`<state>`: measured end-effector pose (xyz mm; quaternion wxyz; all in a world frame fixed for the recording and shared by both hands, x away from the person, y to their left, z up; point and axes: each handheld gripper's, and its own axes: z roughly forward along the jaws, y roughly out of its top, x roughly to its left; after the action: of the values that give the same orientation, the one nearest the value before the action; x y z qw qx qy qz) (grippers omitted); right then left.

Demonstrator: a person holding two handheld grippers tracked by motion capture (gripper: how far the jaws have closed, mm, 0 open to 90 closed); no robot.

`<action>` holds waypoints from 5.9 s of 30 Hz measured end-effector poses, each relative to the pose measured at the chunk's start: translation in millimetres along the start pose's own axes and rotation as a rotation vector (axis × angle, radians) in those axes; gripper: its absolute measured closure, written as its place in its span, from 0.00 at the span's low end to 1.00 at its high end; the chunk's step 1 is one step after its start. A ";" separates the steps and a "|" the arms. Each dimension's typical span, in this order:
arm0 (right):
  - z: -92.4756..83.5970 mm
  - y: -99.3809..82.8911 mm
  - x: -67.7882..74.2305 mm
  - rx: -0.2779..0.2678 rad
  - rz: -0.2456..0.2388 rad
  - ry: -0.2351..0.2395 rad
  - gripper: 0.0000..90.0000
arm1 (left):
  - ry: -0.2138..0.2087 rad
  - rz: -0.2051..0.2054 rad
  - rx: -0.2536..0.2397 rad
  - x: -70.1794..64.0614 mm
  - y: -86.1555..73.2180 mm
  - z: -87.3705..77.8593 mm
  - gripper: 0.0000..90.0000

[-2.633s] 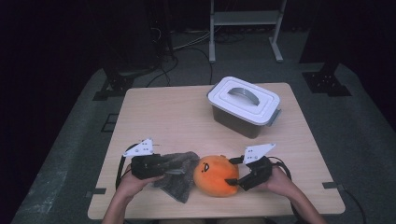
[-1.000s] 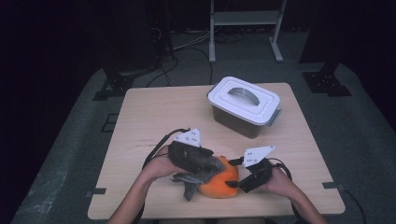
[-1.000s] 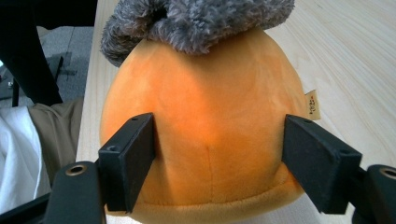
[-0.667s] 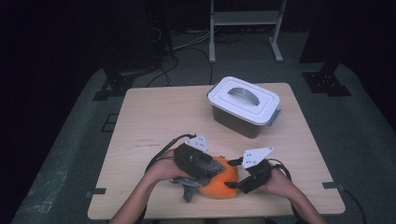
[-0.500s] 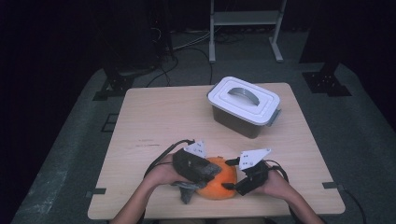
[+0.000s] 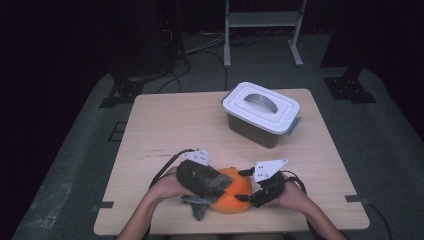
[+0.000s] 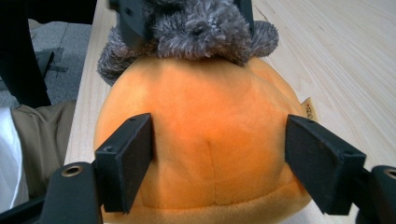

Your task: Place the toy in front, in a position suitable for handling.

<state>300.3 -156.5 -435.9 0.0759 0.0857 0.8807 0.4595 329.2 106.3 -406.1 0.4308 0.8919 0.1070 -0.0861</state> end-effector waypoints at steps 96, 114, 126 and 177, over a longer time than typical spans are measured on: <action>13.2 8.7 -7.4 0.084 -0.006 -0.026 0.30 | 0.154 0.058 -0.052 -6.2 -11.9 -19.8 0.84; 0.3 9.8 -7.4 0.021 0.083 0.022 0.41 | 0.180 0.000 -0.028 -1.6 -37.7 -34.9 0.83; 4.4 20.3 -10.4 -0.010 0.101 -0.051 0.64 | 0.218 0.116 0.041 -17.7 0.1 -30.5 0.84; 15.9 27.9 8.5 -0.038 0.069 -0.009 0.74 | 0.232 0.138 0.036 -24.5 9.4 -42.6 0.86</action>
<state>297.6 -126.3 -422.5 0.0658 0.1166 0.8680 0.4782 310.7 131.3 -366.9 0.4045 0.9087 0.0930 0.0457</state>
